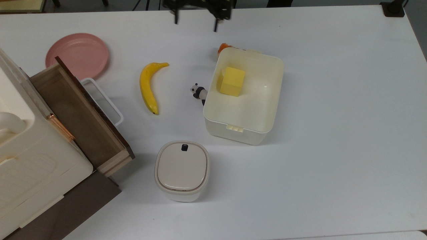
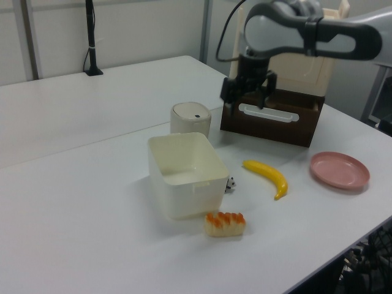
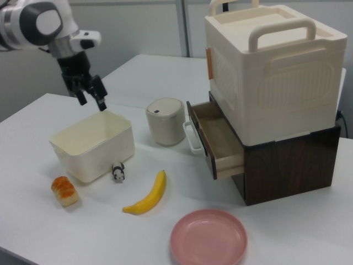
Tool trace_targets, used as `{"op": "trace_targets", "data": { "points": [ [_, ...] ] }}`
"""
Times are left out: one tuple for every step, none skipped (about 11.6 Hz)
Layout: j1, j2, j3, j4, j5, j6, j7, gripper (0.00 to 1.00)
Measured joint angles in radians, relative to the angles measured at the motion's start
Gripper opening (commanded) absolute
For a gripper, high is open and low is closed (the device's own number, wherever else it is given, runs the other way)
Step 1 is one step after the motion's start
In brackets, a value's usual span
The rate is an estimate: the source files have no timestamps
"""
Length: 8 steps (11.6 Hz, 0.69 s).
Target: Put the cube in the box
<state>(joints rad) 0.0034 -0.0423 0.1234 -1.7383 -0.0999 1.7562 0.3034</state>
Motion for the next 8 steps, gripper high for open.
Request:
{"op": "trace_targets", "data": {
  "points": [
    [0.0,0.0,-0.032,0.018,0.0,-0.021,-0.027,1.0],
    [0.0,0.0,-0.056,0.027,0.0,-0.026,-0.045,1.0],
    [0.011,0.0,-0.082,0.031,0.0,-0.038,-0.077,1.0],
    [0.031,0.0,-0.114,0.035,-0.001,-0.061,-0.116,1.0],
    [0.043,0.001,-0.137,0.042,0.0,-0.072,-0.141,1.0],
    [0.044,0.002,-0.145,0.051,0.0,-0.075,-0.147,1.0],
    [0.044,0.003,-0.149,0.054,0.0,-0.075,-0.15,1.0],
    [0.044,0.005,-0.15,0.054,0.002,-0.075,-0.153,1.0]
  ]
}}
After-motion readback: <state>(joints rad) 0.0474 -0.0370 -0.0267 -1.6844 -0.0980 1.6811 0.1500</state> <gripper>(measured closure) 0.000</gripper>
